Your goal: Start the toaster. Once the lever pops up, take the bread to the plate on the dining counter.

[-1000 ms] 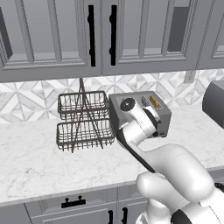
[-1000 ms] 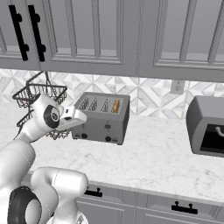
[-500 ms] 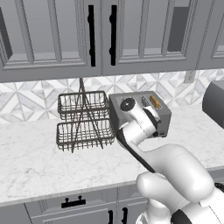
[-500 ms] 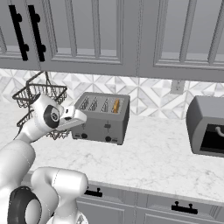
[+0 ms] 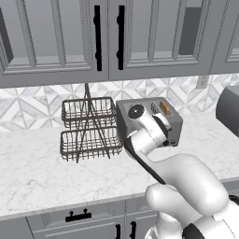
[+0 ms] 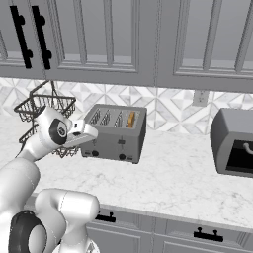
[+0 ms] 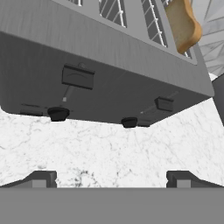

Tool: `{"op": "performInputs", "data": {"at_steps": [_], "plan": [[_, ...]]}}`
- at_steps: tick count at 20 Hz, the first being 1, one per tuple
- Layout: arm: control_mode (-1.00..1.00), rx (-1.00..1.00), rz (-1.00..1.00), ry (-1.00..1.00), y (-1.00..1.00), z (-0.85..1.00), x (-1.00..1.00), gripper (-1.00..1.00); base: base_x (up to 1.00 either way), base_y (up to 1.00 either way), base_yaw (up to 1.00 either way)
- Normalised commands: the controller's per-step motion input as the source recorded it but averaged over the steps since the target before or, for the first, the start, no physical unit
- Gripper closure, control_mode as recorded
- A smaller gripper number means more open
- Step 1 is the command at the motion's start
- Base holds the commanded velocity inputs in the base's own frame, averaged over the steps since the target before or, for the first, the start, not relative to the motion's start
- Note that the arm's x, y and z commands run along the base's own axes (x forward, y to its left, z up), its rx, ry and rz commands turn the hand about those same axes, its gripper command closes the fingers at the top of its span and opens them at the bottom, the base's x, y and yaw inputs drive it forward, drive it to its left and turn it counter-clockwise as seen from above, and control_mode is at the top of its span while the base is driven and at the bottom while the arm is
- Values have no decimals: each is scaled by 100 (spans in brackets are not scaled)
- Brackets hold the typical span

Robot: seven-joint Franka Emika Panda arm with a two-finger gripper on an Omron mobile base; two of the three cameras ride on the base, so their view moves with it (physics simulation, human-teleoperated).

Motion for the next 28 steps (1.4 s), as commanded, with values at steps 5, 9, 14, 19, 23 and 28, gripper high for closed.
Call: {"op": "performInputs", "data": {"at_steps": [5, 9, 14, 19, 23, 28], "plan": [[-100, 0, 0, 0, 0, 0, 0, -100, 0, 0, 0], [-100, 0, 0, 0, 0, 0, 0, -100, 0, 0, 0], [-100, 0, 0, 0, 0, 0, 0, -100, 0, 0, 0], [-100, 0, 0, 0, -4, 0, 0, -100, 0, 0, 0], [-100, 19, 0, -3, -25, 5, 0, -100, 0, 0, 0], [-100, 21, 0, -11, -26, 23, -4, -100, 0, 0, 0]]}}
